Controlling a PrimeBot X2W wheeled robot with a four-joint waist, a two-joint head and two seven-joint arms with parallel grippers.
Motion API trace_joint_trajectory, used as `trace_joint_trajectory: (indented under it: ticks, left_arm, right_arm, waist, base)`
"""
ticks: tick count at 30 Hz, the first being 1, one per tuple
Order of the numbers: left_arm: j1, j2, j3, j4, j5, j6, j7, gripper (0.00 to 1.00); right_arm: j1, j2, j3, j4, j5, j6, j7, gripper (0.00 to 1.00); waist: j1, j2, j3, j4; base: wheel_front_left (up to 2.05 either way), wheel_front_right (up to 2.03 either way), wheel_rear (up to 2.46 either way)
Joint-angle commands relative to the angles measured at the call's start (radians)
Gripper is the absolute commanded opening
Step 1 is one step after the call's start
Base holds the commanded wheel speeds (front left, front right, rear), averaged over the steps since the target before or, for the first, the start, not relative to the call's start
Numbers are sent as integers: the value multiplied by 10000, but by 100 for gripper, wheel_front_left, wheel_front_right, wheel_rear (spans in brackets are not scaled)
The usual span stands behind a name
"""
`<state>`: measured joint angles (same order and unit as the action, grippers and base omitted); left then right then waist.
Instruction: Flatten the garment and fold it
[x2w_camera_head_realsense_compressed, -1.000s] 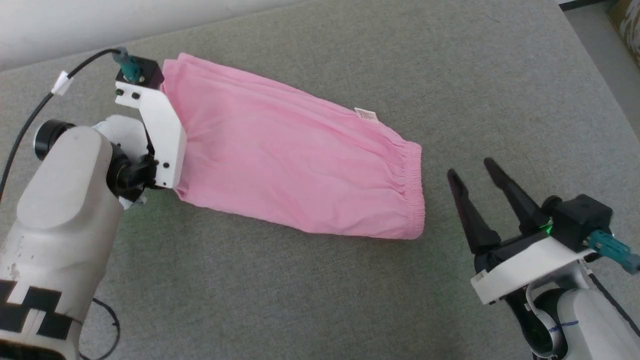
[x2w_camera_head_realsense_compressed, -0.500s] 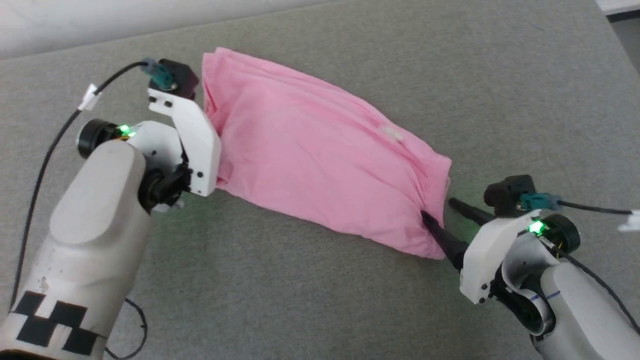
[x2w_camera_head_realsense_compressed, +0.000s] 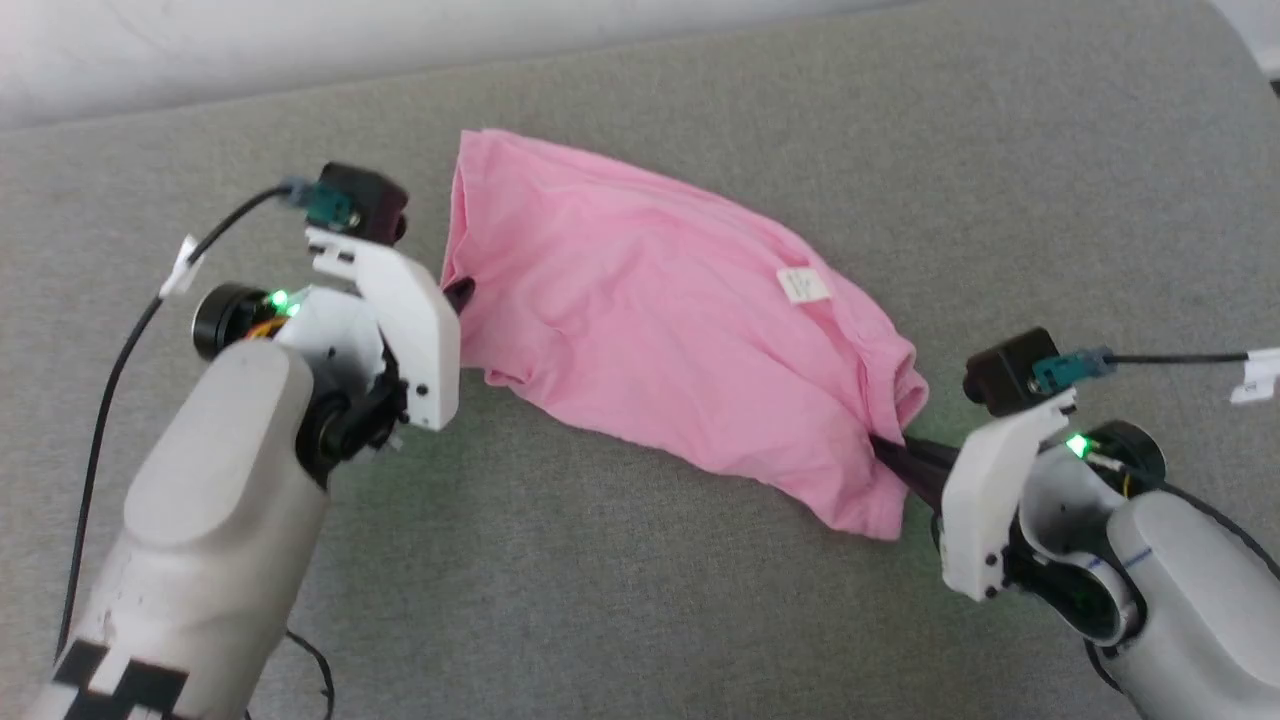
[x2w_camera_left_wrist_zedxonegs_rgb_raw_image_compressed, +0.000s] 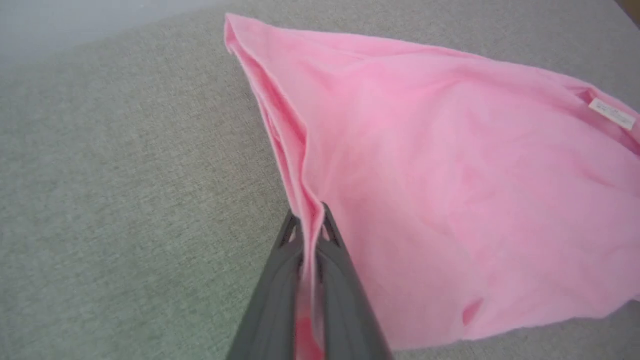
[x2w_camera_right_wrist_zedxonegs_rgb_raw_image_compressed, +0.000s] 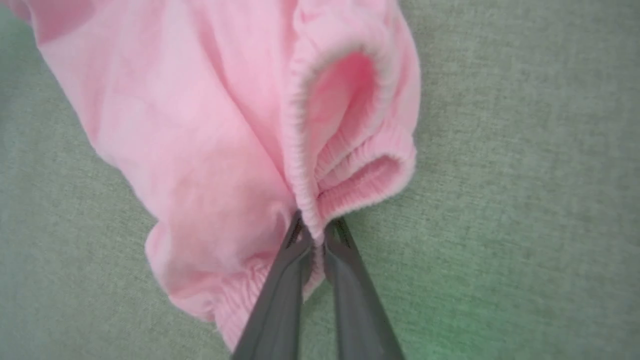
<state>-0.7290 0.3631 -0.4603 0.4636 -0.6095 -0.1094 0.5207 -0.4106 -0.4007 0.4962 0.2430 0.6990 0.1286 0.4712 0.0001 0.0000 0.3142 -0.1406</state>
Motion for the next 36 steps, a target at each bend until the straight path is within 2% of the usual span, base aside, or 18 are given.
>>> trace_joint_trajectory:
  ticks: [1, 4, 9, 17, 20, 23, 24, 25, 26, 28, 32, 36]
  left_arm:
    - [357, 31, 123, -169, -60, 131, -245, 0]
    - [1137, 164, 335, -727, -136, 405, -735, 0]
    - [3000, 539, 542, -2170, -139, 1067, -1219, 0]
    - [6379, 1188, 871, -5057, -154, 2566, -1238, 0]
    - [7472, 1160, 886, -5674, -370, 3012, -1085, 0]
    - [8153, 894, 838, -5600, -600, 3167, -1272, 0]
    - [8297, 699, 779, -5462, -783, 3109, -1331, 0]
    - [8374, 552, 720, -5275, -862, 3057, -1430, 0]
    - [8396, 358, 736, -5077, -951, 3038, -1627, 28]
    - [8340, -38, 766, -4691, -1111, 2922, -2073, 100]
    - [8204, -408, 844, -4242, -1108, 2802, -2799, 100]
    - [8026, -685, 1303, -4038, -969, 2811, -4137, 100]
  right_arm:
    - [271, -91, 85, -55, 86, 21, -52, 0]
    - [484, -421, -192, -403, 143, 21, -187, 0]
    - [1305, -610, -815, -904, 526, 21, -17, 0]
    - [2834, -569, -1768, -1432, 995, 21, 632, 0]
    - [3152, -417, -1988, -1423, 1070, 21, 868, 0]
    - [3270, -166, -2115, -1178, 1075, 21, 823, 2]
    - [3281, -103, -2095, -1082, 1023, 21, 753, 44]
    - [3290, -49, -2059, -967, 941, 21, 666, 100]
    - [3288, 4, -2001, -855, 892, 21, 565, 100]
    - [3302, 104, -1916, -688, 746, 21, 157, 100]
    - [3471, 226, -1853, -677, 454, 21, -653, 100]
    - [3894, 634, -2275, -1061, -286, 21, -2258, 100]
  waist:
    - [-1, 0, -583, 209]
    - [-1, 0, -1119, 388]
    - [-1, 0, -2025, 731]
    - [-1, 0, -2820, 1129]
    - [-1, 0, -2818, 1143]
    - [-1, 0, -2792, 1128]
    - [-1, 0, -2777, 1121]
    - [-1, 0, -2754, 1103]
    - [-1, 0, -2717, 1086]
    - [-1, 0, -2690, 1075]
    - [-1, 0, -2729, 1044]
    - [-1, 0, -2855, 982]
  base:
    - [0, 0, 0]
    - [0, 0, 0]
    - [0, 0, 0]
    - [0, 0, 0]
    - [0, 0, 0]
    - [0, 0, 0]
    - [0, 0, 0]
    - [0, 0, 0]
    - [0, 0, 0]
    - [0, 0, 0]
    - [0, 0, 0]
    - [0, 0, 0]
